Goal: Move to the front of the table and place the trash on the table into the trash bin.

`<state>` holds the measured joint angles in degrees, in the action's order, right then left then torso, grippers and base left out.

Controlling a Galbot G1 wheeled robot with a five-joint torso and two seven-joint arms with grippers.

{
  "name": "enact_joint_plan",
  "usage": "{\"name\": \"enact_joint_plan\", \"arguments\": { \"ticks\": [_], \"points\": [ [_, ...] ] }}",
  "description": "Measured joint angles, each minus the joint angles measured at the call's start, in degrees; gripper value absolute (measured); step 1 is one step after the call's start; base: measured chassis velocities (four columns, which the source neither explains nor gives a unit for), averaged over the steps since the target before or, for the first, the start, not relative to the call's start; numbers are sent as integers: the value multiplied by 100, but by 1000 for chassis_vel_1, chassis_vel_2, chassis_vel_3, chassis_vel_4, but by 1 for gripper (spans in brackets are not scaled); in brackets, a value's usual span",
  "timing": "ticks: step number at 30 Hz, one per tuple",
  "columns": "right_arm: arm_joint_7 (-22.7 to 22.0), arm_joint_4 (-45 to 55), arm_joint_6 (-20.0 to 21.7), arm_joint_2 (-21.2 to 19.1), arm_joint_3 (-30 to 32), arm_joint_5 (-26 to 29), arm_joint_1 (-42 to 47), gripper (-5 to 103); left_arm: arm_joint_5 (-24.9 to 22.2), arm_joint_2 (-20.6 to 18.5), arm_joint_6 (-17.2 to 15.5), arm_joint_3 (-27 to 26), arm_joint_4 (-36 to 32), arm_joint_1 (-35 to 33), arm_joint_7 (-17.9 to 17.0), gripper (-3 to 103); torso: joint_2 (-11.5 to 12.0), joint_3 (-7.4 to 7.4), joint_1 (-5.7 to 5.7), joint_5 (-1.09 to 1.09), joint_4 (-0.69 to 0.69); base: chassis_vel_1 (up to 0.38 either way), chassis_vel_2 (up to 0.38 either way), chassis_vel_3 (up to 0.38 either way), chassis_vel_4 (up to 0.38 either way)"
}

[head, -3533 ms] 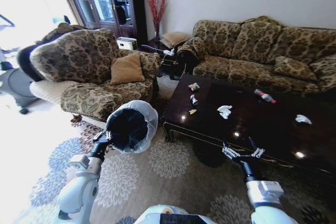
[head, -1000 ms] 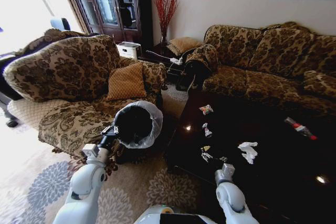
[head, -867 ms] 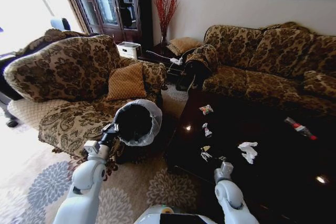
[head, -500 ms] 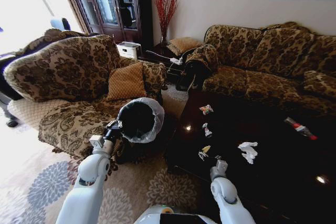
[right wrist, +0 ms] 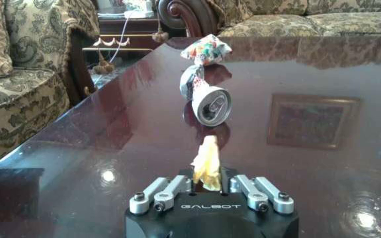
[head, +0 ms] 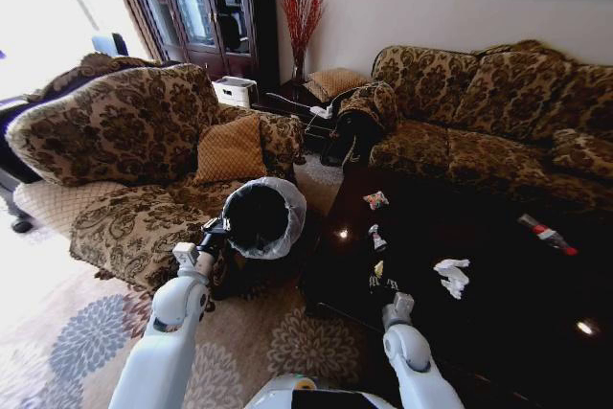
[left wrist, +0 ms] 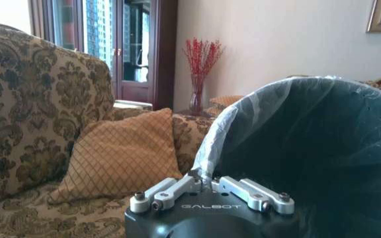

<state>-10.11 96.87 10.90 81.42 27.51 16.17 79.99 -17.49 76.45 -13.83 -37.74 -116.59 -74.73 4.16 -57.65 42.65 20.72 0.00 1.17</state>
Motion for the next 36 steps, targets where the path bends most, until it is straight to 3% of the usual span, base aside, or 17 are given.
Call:
{"name": "enact_joint_plan", "arguments": {
  "ticks": [4, 5, 6, 14, 17, 19, 20, 23, 24, 27, 33, 36],
  "points": [
    [8, 6, -4, -8, 25, 1, 7, 14, 6, -1, -2, 20, -2, 5, 0, 2, 0, 0, 0, 1, 0, 0, 0, 0, 0],
    [11, 20, -5, -13, 32, 4, 17, 4, 8, -4, -4, 35, -6, 6, 0, 2, 0, 0, 0, 2, 1, 0, 0, 0, 0],
    [13, 45, -4, -17, 42, 7, 30, 2, 9, -6, -5, 49, -8, 8, 1, 2, 0, 0, 0, 3, 1, 0, 0, 0, 0],
    [-3, 458, -266, -202, 126, -273, 151, 0, 10, -182, -84, 284, 77, 164, -8, 2, 0, 1, 0, 2, 1, 0, 0, 0, 0],
    [68, 758, -435, -401, 182, -498, 194, 0, -25, -304, -152, 474, 136, 321, -67, 2, 1, 1, 0, 0, 0, 0, 0, 0, 0],
    [82, 1355, -420, -782, 281, -385, 175, 0, -155, -511, -288, 704, 248, 638, -139, 2, 0, 1, 0, 1, 0, 0, 0, 0, 0],
    [82, 1355, -420, -782, 281, -385, 175, 0, -155, -511, -288, 704, 248, 638, -139, 2, 0, 1, 0, 1, 0, 0, 0, 0, 0],
    [97, 2201, -179, -1460, 430, 270, -14, 0, -685, -873, -641, 1080, 403, 1305, -241, 2, 1, 1, 0, 0, 1, 0, 0, 0, 0],
    [97, 2201, -179, -1460, 430, 270, -14, 0, -685, -873, -641, 1080, 403, 1305, -241, 2, 1, 1, 0, 0, 1, 0, 0, 0, 0],
    [114, 2902, 81, -1986, 480, 1038, -277, 0, -1083, -1117, -986, 1467, 604, 1944, -285, 2, 1, 1, 1, 1, 0, 0, 0, 0, 0],
    [99, 3783, 327, -2457, 392, 1996, -526, 0, -1655, -1382, -1384, 2186, 1002, 2677, -396, 2, 1, 2, 1, 0, 1, 0, 0, 0, 0],
    [221, 4253, 514, -2663, 191, 2560, -538, 0, -2014, -1463, -1665, 2922, 1301, 3313, -551, 2, 1, 1, 1, 0, 0, 0, 0, 0, 0]
  ]
}}
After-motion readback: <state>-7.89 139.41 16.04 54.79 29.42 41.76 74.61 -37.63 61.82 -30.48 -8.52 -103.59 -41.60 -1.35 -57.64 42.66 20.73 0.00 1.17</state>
